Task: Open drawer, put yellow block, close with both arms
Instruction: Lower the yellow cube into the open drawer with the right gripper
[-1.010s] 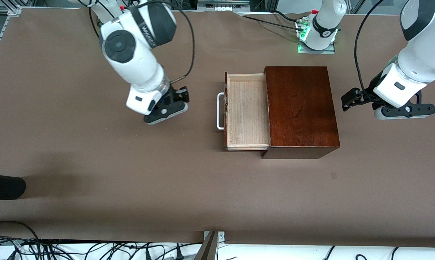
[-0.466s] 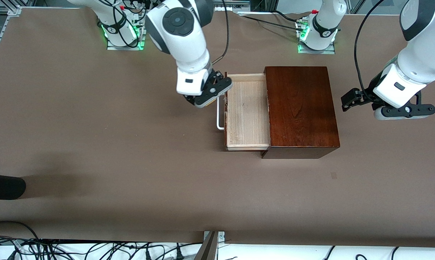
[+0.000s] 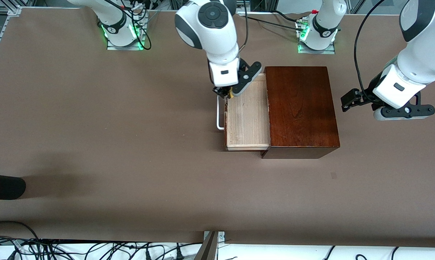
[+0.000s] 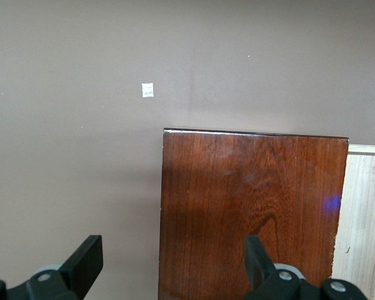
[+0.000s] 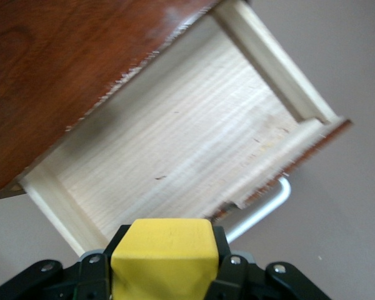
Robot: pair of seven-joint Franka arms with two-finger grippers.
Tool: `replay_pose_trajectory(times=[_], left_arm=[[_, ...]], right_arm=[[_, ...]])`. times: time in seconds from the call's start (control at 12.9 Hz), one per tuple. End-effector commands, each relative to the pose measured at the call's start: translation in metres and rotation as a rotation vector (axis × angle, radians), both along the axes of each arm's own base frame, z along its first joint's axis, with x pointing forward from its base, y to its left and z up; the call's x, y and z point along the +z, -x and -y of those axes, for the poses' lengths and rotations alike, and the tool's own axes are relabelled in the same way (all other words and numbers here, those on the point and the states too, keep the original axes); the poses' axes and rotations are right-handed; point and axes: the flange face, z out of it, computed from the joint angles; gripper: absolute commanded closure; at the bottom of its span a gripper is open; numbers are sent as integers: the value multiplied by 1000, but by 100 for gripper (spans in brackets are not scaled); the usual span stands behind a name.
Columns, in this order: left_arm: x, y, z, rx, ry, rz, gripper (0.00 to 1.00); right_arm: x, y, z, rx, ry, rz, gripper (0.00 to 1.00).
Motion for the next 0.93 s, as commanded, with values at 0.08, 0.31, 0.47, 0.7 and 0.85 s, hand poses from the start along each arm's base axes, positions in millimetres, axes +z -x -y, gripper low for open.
replay_pose_trajectory(times=[0.08, 0.31, 0.47, 0.7, 0.85], left_arm=[[6, -3, 1, -5, 8, 10, 0], [5, -4, 1, -5, 8, 9, 0], [5, -4, 1, -5, 8, 9, 0], [6, -3, 1, -5, 8, 10, 0], [5, -4, 2, -5, 10, 9, 0]], right_arm=[[-5, 7, -17, 197, 6, 32, 90], [-21, 5, -23, 309, 7, 60, 89], [-31, 6, -29, 386, 16, 93, 90], [-54, 4, -37, 454, 12, 127, 90], [-69, 2, -41, 477, 9, 141, 90]])
